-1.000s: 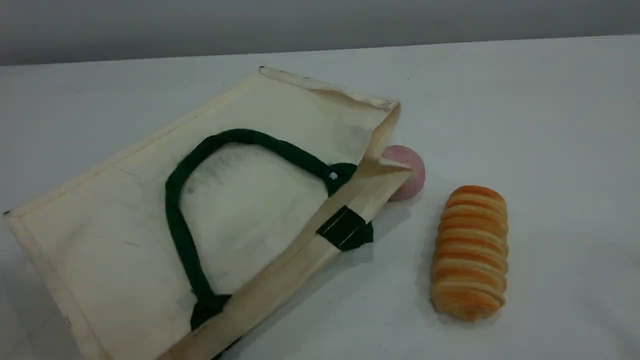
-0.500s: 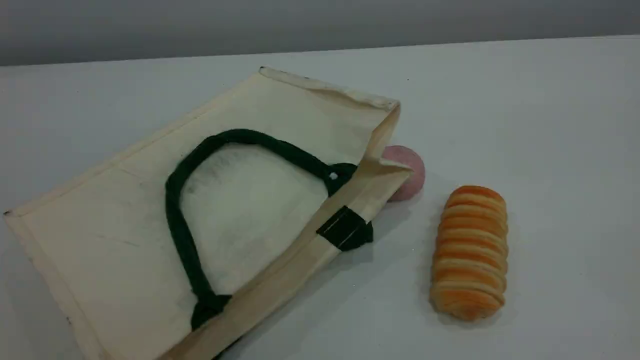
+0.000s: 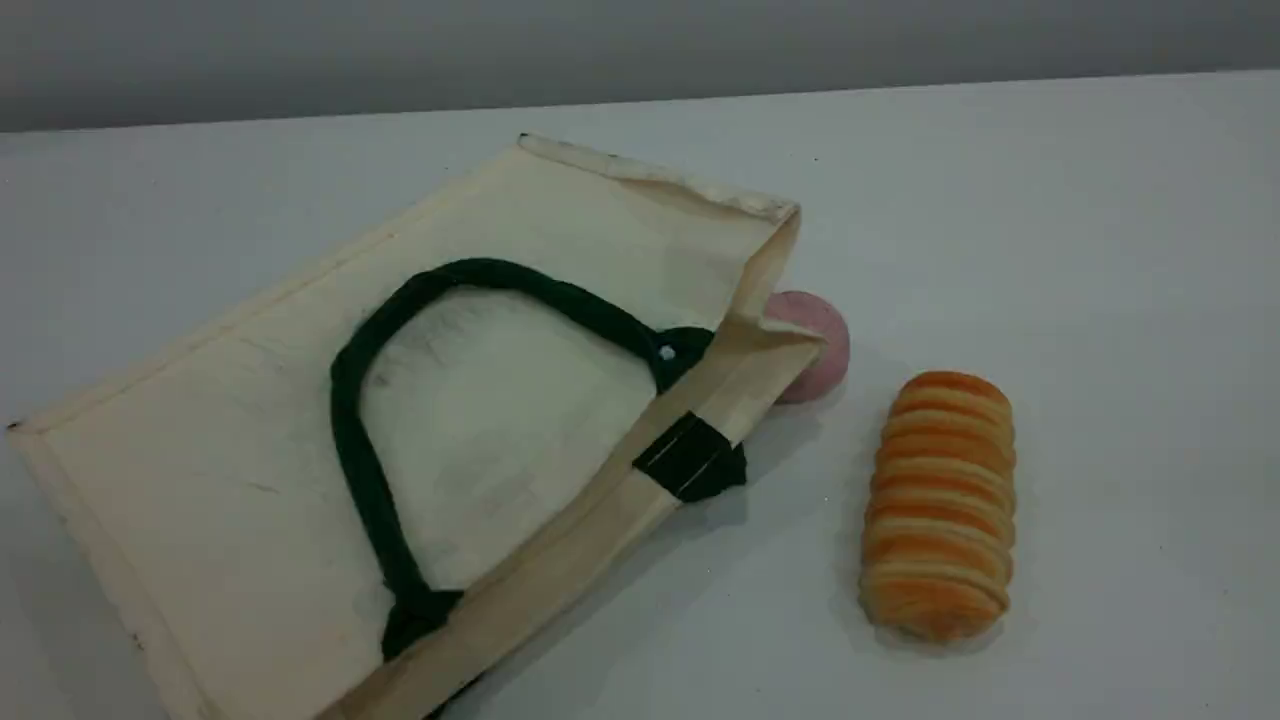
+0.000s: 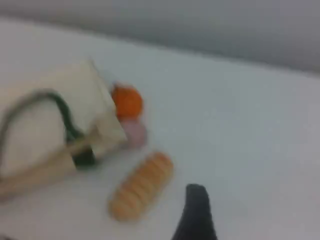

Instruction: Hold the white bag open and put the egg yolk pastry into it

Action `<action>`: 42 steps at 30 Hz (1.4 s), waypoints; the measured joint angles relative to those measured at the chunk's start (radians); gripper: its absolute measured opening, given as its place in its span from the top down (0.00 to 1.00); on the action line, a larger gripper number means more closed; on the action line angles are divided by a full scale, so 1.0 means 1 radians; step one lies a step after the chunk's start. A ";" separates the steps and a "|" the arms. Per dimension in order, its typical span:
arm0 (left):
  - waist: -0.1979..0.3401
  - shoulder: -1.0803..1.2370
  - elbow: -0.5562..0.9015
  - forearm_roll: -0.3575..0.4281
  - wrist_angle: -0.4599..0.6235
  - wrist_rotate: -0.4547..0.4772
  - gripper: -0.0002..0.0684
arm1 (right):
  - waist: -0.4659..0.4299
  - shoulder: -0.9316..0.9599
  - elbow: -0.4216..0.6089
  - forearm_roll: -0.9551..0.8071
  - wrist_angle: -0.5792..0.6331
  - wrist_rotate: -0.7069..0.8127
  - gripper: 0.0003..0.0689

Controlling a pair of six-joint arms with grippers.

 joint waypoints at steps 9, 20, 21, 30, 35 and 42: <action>0.000 0.001 0.112 0.016 -0.024 0.000 0.15 | 0.000 0.001 0.259 -0.017 -0.038 0.000 0.25; 0.000 0.001 0.163 0.031 -0.045 0.000 0.15 | 0.000 0.002 0.336 0.024 -0.157 0.003 0.25; 0.000 0.001 0.163 0.041 -0.049 0.000 0.15 | 0.000 0.002 0.336 0.024 -0.158 0.003 0.25; 0.000 0.001 0.168 0.189 -0.079 -0.127 0.15 | 0.000 0.002 0.336 0.022 -0.155 0.003 0.25; 0.000 0.001 0.185 0.228 -0.104 -0.182 0.15 | 0.000 0.002 0.336 0.022 -0.155 0.003 0.25; 0.000 0.001 0.212 0.228 -0.142 -0.181 0.15 | 0.000 0.002 0.336 0.019 -0.155 0.006 0.25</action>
